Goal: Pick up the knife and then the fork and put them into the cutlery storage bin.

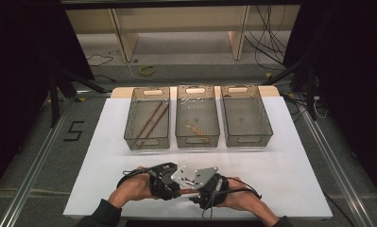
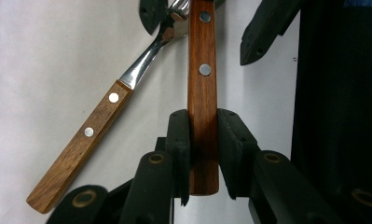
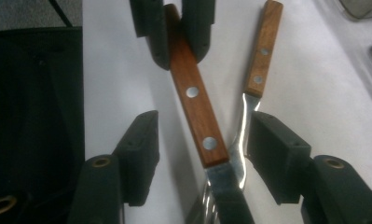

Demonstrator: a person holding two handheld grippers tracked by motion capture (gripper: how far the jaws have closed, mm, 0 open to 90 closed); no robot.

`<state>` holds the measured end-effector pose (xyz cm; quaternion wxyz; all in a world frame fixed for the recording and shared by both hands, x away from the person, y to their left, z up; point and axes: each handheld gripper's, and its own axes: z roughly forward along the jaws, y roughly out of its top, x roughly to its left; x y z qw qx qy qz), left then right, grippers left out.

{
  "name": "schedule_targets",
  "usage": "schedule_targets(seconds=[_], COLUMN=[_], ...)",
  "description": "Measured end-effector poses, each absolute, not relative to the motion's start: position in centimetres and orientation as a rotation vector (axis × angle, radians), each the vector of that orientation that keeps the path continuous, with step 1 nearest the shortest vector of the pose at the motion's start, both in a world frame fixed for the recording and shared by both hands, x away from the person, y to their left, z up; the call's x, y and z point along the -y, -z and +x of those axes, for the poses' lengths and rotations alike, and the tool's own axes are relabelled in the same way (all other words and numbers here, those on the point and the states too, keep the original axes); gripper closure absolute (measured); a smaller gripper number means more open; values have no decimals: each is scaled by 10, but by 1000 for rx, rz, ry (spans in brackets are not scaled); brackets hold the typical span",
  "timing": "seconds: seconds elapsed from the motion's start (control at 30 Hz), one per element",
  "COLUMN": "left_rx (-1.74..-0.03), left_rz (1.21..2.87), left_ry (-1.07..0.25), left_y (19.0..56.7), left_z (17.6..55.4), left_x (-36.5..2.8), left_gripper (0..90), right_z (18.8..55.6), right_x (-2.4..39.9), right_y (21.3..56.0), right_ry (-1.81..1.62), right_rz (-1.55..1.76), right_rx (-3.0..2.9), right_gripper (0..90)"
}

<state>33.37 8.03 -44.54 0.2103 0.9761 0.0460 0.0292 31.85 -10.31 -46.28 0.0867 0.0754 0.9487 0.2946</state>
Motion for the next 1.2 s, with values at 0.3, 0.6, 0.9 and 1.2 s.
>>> schedule_targets(seconds=[0.3,0.6,0.9,1.2], left_rx=[-98,-89,-48,-46], left_rz=[2713,2712,2720,2699], left_ry=[-57,-42,-18,-16], left_y=[444,442,442,445], left_z=[330,329,327,329], left_x=[-78,-77,-76,-77], left_gripper=[749,749,747,732], right_z=[316,311,308,306], right_x=[100,98,98,99], right_y=[464,465,466,465], right_ry=[-874,-865,-843,-828], right_rz=[138,62,-31,-61], right_rx=[-2809,-2810,-2806,-2815], right_gripper=[547,675,757,775])
